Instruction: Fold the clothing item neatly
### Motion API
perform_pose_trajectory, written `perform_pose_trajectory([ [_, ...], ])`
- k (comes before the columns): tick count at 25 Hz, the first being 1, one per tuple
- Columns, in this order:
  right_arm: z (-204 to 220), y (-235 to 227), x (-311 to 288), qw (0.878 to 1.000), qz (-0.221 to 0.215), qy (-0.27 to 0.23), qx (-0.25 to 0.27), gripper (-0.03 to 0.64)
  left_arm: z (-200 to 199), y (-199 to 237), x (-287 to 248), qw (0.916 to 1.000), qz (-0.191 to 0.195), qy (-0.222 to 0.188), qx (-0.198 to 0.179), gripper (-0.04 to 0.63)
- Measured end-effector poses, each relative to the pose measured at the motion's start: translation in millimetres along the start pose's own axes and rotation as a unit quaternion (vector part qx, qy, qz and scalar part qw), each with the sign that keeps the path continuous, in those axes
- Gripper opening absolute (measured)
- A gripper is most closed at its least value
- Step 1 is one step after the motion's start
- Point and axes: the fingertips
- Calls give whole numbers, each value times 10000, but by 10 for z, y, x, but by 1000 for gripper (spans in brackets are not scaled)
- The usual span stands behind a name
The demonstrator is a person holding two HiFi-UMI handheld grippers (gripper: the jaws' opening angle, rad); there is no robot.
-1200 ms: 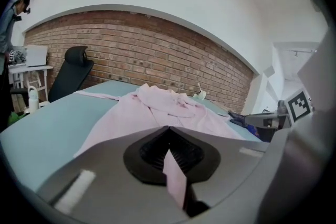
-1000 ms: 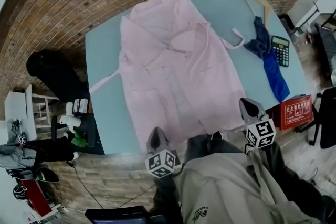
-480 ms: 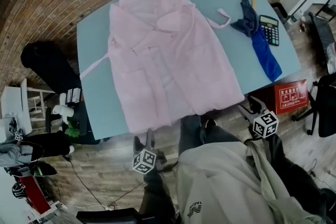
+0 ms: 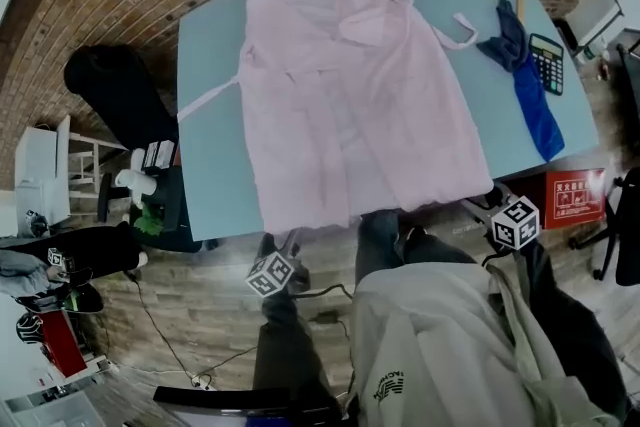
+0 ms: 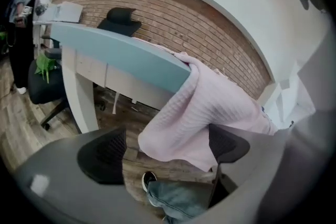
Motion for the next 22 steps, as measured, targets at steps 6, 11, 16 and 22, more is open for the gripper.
perform_pose_trajectory([
  [6,2,134,245,9995,-41,43,-323,28,65,-134,77,9988,93,249,-415,21],
  [11,-198,342,539,9993,70,95,-364,23,165,-327,690,9986,257,63,464,20],
  [16,-593,627,847,9967,-367,18,-720,23,-112,-880,1289,9817,1723,396,706,20],
  [22,-1168,1070,877,9901,-1089,732,-508,23,-1134,-1623,1712,9468,3204,291,45,20],
])
Point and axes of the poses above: the fingertips, and each gripper's own axes: x backward along the fingers, y to its left, z out of its underside, and after that the axes turned 6 degrees about -z, right-handed
